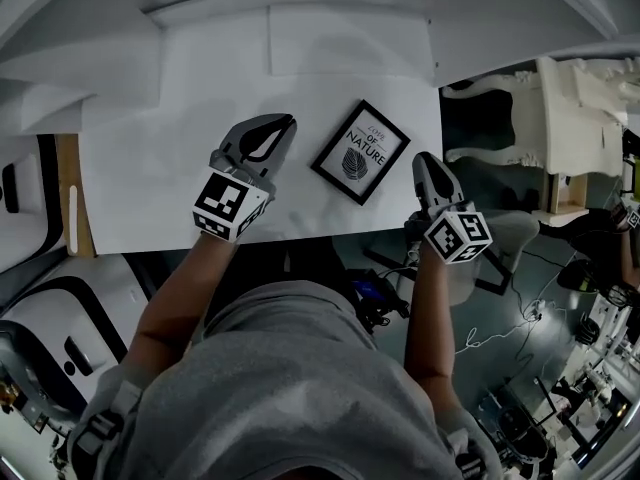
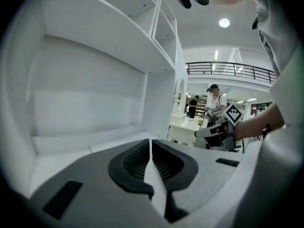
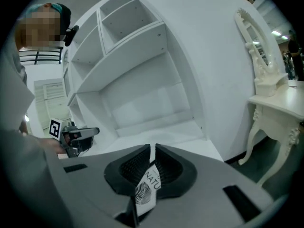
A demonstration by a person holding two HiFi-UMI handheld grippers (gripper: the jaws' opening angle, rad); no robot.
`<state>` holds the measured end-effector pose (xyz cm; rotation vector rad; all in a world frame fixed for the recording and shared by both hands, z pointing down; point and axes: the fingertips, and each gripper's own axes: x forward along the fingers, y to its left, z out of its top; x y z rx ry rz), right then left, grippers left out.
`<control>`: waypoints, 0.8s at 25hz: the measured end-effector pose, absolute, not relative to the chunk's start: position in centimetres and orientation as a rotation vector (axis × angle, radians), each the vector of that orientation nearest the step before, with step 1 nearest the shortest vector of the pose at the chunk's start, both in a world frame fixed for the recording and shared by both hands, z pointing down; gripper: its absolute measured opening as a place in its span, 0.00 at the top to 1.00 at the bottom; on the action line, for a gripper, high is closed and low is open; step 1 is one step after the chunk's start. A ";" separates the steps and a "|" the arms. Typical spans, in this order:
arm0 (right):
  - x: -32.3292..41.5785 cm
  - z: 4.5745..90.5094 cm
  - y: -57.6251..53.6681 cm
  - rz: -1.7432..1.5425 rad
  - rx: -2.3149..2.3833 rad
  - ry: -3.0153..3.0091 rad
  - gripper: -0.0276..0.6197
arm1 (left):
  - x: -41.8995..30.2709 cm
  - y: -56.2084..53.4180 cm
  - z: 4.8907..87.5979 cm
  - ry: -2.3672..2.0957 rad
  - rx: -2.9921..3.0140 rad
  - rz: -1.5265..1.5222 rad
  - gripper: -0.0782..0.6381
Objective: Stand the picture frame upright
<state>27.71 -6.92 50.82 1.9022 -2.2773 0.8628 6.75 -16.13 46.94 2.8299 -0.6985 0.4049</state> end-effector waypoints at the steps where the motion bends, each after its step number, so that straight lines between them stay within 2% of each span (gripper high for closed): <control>1: 27.7 52.0 -6.8 0.892 1.883 -2.258 0.91 | 7.2 -16.0 47.5 -0.681 2.826 0.420 0.88; 11: 29.6 61.7 -5.8 1.075 1.754 -2.088 0.90 | 12.6 -13.8 55.2 -0.538 2.764 0.599 0.88; 14: 29.5 63.0 -6.0 1.143 1.745 -2.080 0.79 | 13.7 -13.4 57.1 -0.501 2.744 0.648 0.88; 20: 28.6 64.5 -6.0 1.205 1.708 -2.062 0.76 | 15.0 -13.6 60.0 -0.498 2.700 0.712 0.84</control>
